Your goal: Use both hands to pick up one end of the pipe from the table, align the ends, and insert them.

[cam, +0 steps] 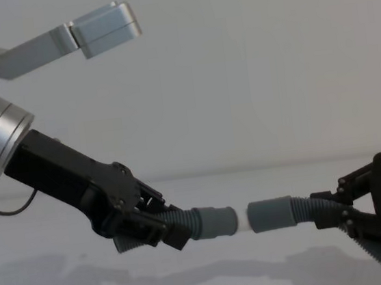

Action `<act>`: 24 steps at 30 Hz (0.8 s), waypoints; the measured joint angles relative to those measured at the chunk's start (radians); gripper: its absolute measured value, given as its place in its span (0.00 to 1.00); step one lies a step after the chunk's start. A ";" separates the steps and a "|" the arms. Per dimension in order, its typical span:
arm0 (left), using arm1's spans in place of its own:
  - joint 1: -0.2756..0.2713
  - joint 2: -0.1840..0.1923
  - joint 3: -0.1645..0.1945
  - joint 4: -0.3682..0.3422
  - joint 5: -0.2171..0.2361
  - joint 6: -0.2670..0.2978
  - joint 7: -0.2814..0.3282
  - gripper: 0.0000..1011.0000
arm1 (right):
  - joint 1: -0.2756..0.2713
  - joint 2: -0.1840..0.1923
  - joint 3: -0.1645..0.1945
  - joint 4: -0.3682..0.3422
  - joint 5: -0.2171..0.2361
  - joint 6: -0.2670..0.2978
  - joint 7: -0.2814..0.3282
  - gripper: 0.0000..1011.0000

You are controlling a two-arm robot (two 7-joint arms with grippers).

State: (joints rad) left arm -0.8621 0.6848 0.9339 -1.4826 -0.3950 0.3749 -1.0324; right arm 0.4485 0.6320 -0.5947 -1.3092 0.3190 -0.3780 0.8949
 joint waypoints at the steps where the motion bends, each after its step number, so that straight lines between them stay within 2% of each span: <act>1: 0.000 0.000 0.000 0.000 -0.001 0.000 0.001 0.31 | 0.000 0.000 0.000 0.000 0.000 0.000 0.000 0.12; 24: 0.009 0.017 0.004 -0.028 -0.026 -0.006 0.031 0.31 | 0.011 -0.008 -0.004 0.025 0.027 -0.013 0.028 0.11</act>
State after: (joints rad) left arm -0.8529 0.7022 0.9374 -1.5109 -0.4206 0.3693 -1.0015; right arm 0.4595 0.6238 -0.5991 -1.2845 0.3464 -0.3906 0.9229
